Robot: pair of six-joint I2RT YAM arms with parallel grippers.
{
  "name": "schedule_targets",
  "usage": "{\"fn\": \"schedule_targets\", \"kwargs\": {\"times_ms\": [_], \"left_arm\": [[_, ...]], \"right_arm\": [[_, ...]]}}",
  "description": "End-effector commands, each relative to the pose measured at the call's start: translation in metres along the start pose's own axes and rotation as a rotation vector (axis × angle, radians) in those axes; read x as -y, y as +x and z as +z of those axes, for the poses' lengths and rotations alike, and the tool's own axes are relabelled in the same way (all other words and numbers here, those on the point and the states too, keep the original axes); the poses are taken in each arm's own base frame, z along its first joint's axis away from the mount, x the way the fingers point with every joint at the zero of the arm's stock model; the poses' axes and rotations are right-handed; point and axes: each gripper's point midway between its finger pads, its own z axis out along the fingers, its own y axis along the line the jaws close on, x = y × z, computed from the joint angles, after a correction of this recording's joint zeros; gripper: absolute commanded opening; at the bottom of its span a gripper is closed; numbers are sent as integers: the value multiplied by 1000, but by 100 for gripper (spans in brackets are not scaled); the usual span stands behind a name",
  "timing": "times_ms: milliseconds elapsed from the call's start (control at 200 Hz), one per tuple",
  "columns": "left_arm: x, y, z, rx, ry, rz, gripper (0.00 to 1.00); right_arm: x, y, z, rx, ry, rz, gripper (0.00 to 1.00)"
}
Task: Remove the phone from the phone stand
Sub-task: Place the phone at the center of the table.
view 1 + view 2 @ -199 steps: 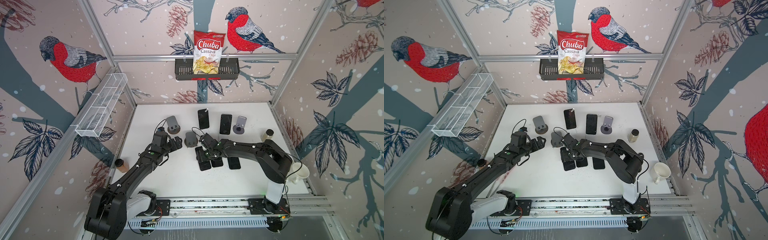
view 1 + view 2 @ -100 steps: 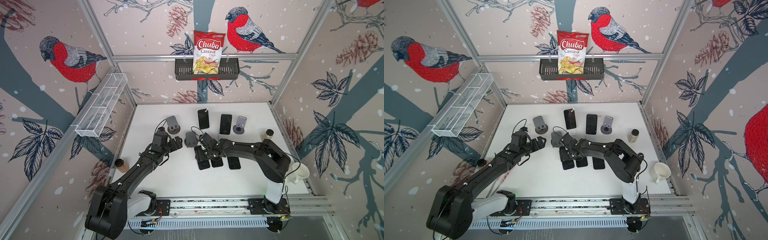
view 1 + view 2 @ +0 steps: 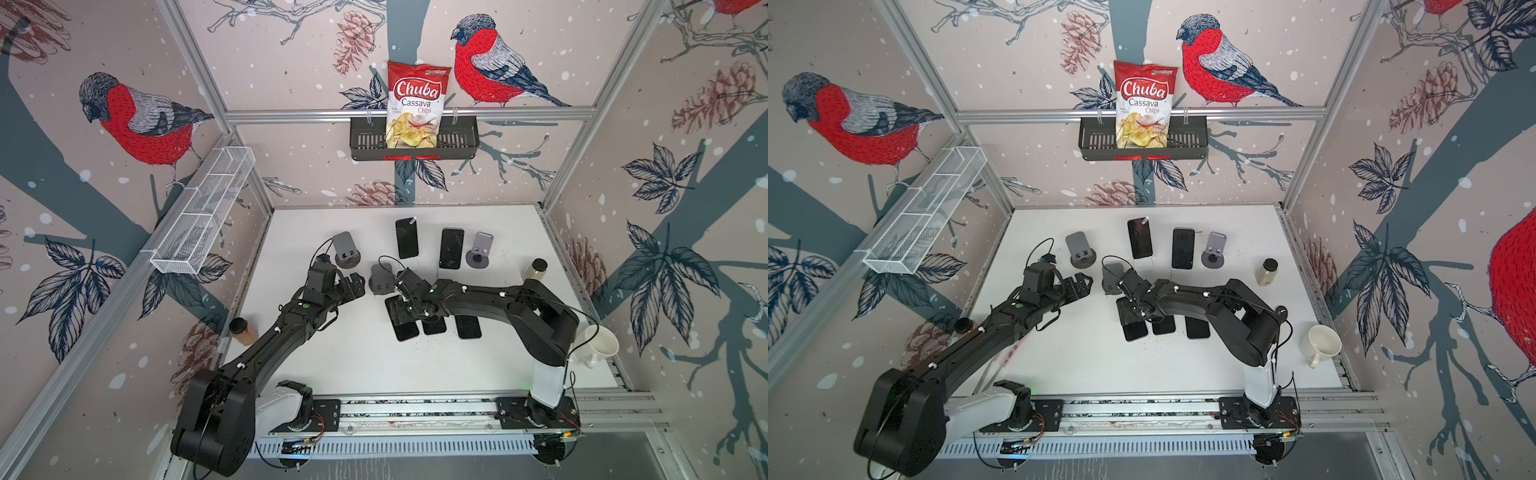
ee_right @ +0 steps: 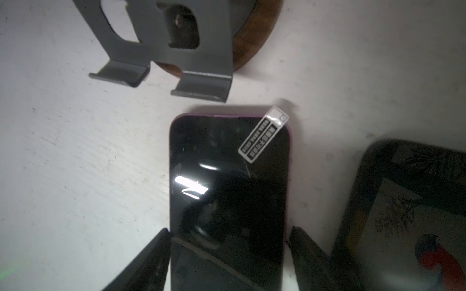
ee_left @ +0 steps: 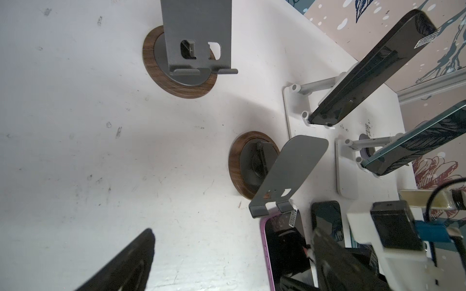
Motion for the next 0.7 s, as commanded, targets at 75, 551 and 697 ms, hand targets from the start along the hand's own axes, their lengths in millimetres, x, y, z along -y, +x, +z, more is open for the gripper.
{"fn": "schedule_targets", "kwargs": {"times_ms": [75,551,697], "left_arm": [[8,-6,2,21,38,10,96],[8,-6,5,16,37,11,96],[8,-6,5,17,35,13,96]], "right_arm": [[18,23,1,-88,81,21,76],[13,17,8,-77,232,-91,90],[16,21,10,-79,272,-106,89]]}}
